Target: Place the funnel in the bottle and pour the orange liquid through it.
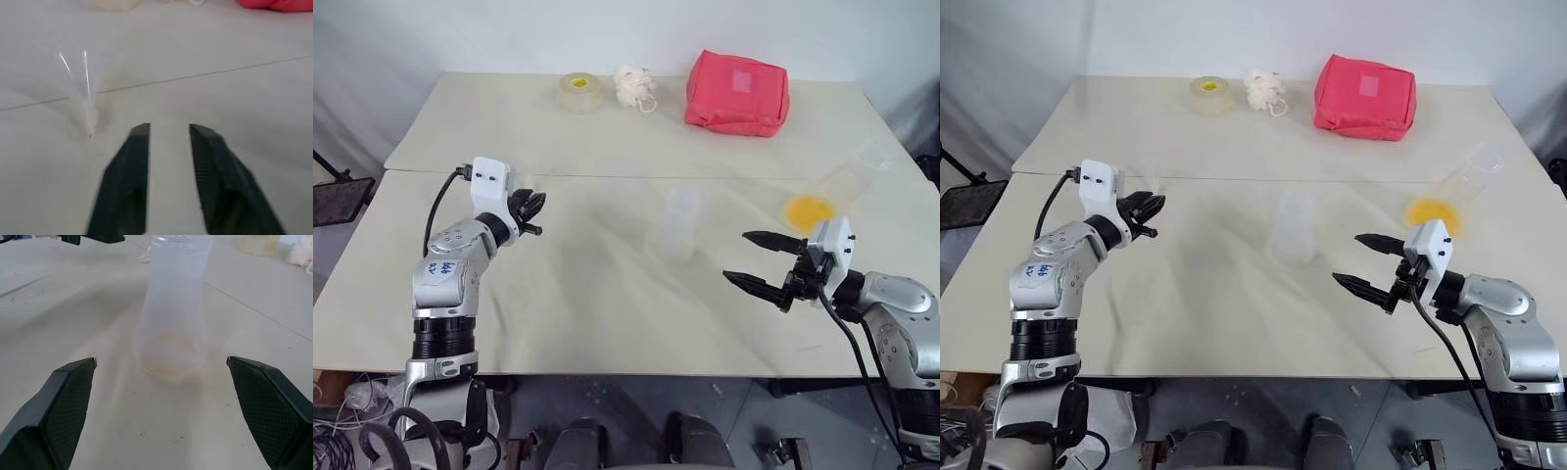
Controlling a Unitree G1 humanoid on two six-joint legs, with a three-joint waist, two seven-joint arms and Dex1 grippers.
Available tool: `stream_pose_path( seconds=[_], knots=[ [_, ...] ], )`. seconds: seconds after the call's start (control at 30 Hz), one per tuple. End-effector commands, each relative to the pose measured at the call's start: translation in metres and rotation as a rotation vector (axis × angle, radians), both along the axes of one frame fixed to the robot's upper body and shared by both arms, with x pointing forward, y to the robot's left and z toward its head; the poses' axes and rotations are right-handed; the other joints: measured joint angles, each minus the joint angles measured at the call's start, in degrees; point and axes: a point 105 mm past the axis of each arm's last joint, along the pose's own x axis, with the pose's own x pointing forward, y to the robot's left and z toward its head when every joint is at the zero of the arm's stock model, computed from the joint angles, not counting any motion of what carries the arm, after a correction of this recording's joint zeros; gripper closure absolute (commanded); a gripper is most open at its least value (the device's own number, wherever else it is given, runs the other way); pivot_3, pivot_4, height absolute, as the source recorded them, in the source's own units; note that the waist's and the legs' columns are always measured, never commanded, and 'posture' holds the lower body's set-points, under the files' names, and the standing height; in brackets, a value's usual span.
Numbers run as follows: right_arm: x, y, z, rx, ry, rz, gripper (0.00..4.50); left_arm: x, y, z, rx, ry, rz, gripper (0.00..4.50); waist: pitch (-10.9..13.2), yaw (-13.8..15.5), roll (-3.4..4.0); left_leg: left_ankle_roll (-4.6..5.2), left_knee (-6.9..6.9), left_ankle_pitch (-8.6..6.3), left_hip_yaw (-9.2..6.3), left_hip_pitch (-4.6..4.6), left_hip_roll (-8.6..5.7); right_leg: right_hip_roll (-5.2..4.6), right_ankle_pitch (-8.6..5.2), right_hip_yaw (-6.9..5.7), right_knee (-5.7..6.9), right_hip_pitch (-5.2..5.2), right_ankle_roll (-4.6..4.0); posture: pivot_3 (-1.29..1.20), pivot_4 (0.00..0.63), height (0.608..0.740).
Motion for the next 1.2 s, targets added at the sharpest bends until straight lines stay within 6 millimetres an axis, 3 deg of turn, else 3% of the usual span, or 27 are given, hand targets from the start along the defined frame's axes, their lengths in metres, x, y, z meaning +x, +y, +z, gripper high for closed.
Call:
stream_pose_path(
  seconds=[0.03,0.23,0.4,0.73,0.93,1.17,1.2],
  knots=[
    [-0.002,0.001,0.009,-0.01,-0.036,0.011,0.0,0.002,0.005,0.019,0.022,-0.081,0.044,2.02,0.0,-0.02,0.0,0.0,0.0,0.0,0.0,0.0,0.0,0.0,0.0,0.0,0.0,0.0,0.0,0.0,0.15,0.74],
    [-0.004,-0.001,0.009,-0.016,-0.035,0.003,0.0,0.003,0.019,0.023,0.05,-0.117,0.116,0.02,0.0,-0.04,0.0,0.0,0.0,0.0,0.0,0.0,0.0,0.0,0.0,0.0,0.0,0.0,0.0,0.0,0.15,0.74],
    [-0.005,-0.003,0.01,-0.024,-0.035,-0.004,0.0,0.004,0.05,0.026,0.11,-0.103,0.3,0.02,0.0,-0.05,0.0,0.0,0.0,0.0,0.01,0.0,0.0,0.0,0.0,0.0,0.0,0.0,0.0,0.0,0.15,0.74],
    [-0.007,-0.004,0.011,-0.038,-0.023,0.002,0.0,-0.002,0.089,0.023,0.181,-0.073,0.41,0.02,0.0,-0.04,0.0,0.0,0.0,0.0,0.0,0.01,0.0,0.0,0.0,0.0,0.0,0.0,0.0,0.0,0.15,0.74],
    [-0.006,-0.004,0.013,-0.045,-0.022,0.007,0.0,0.002,0.097,0.01,0.184,-0.029,0.397,0.02,-0.01,-0.02,-0.01,0.0,0.0,0.0,0.0,0.0,-0.01,0.0,0.0,0.0,0.0,0.0,0.0,0.0,0.15,0.74],
    [-0.004,-0.004,0.016,-0.054,-0.025,0.009,0.0,0.01,0.086,-0.015,0.2,0.056,0.307,0.02,-0.01,-0.02,-0.01,0.0,0.0,0.0,0.02,0.0,-0.04,0.01,0.0,-0.01,0.01,0.0,0.0,0.0,0.15,0.74],
    [-0.004,-0.004,0.016,-0.053,-0.027,0.008,0.0,0.009,0.085,-0.017,0.209,0.05,0.298,0.2,-0.01,-0.03,-0.01,0.0,0.0,0.0,0.01,0.0,-0.05,0.01,0.0,-0.01,0.02,0.0,0.0,0.0,0.15,0.74]
  ],
)
